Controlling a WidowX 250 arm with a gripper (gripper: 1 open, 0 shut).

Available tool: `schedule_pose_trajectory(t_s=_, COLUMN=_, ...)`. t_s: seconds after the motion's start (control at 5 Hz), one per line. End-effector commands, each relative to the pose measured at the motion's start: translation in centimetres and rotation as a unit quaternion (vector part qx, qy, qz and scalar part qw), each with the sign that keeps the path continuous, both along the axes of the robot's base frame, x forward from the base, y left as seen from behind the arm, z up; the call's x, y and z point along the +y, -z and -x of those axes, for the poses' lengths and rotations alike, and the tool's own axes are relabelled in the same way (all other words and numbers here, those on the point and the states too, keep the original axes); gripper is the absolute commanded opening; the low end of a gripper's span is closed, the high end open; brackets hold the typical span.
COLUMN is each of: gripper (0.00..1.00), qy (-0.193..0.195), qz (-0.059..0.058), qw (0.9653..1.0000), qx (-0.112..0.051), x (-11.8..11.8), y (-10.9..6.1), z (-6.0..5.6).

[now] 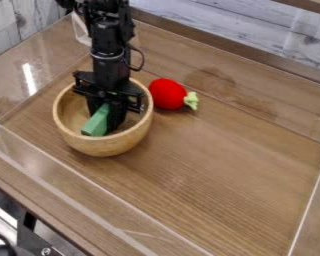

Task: Remove the green object from the brown bowl and put it on the table

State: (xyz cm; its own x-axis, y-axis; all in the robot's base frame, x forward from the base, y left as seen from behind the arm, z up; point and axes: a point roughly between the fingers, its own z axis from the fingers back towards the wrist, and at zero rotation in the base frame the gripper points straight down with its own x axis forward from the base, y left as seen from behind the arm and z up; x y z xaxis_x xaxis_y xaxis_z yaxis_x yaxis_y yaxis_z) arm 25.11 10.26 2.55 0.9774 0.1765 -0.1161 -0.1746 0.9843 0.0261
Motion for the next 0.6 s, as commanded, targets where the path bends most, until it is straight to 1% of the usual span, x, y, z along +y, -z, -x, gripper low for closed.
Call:
schedule_pose_trajectory(t_s=0.0, gripper=0.0, qy=-0.008, qz=-0.009, qw=0.9995, qx=-0.029, x=1.3, y=-2.4, z=-1.7)
schedule_pose_trajectory(t_s=0.2, gripper=0.0, qy=0.007, qz=-0.003, qw=0.9991, qx=-0.042, x=1.7, y=-3.8, z=-1.9)
schedule_pose_trajectory(t_s=0.4, gripper=0.0, qy=-0.001, qz=0.001, qw=0.9984, qx=-0.057, x=1.6, y=-5.3, z=-1.9)
